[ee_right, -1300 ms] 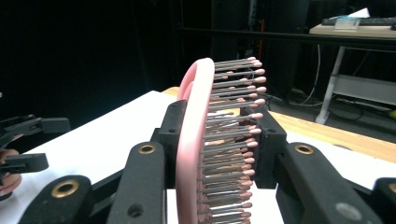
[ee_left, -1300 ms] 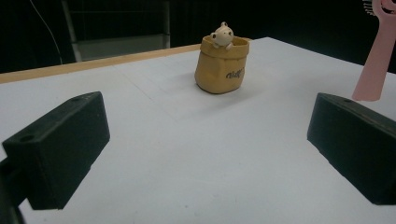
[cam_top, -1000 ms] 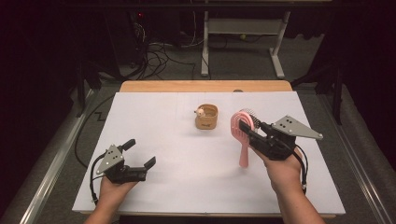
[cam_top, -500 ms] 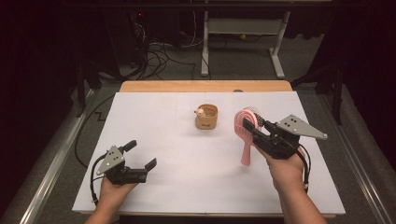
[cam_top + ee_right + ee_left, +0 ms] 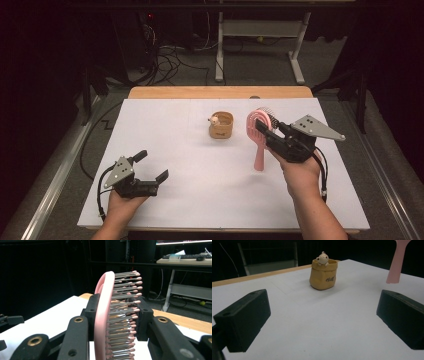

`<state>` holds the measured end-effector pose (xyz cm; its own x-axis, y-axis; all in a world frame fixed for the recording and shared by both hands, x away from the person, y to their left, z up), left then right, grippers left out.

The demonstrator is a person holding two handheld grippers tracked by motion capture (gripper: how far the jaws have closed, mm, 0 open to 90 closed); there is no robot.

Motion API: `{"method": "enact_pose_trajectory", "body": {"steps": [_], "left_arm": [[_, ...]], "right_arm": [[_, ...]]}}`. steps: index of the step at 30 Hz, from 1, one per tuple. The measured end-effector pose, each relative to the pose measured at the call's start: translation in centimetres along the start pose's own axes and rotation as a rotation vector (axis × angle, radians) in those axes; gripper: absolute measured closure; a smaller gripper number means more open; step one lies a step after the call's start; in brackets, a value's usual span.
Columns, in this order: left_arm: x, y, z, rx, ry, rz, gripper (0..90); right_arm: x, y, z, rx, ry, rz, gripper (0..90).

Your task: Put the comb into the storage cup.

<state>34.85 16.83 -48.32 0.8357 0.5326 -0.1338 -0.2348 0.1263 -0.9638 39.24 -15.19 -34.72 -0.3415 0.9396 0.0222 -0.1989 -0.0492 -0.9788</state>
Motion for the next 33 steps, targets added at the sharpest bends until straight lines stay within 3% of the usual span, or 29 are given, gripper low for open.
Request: {"method": "enact_pose_trajectory", "body": {"steps": [22,33], "left_arm": [[-0.3,0.0,-0.1,0.001,0.009,-0.011,0.0],[-0.4,0.0,-0.1,-0.003,0.012,-0.021,0.0]], "right_arm": [[1.9,-2.4,-2.8,-0.036,-0.007,0.011,65.2],[2.2,-3.3,-4.0,-0.064,-0.005,-0.011,65.1]]}}
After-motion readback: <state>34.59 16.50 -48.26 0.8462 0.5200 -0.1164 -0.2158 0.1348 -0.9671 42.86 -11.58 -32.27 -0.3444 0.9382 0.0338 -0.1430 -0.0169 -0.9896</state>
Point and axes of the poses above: each handheld gripper's, and its own axes: z roughly backward along the jaws, y roughly out of its underside, x roughly to its left, the point moved 9 cm from there along -z, roughly forward along the jaws, and after that the axes turned 15 degrees about y, right-handed, at the moved point
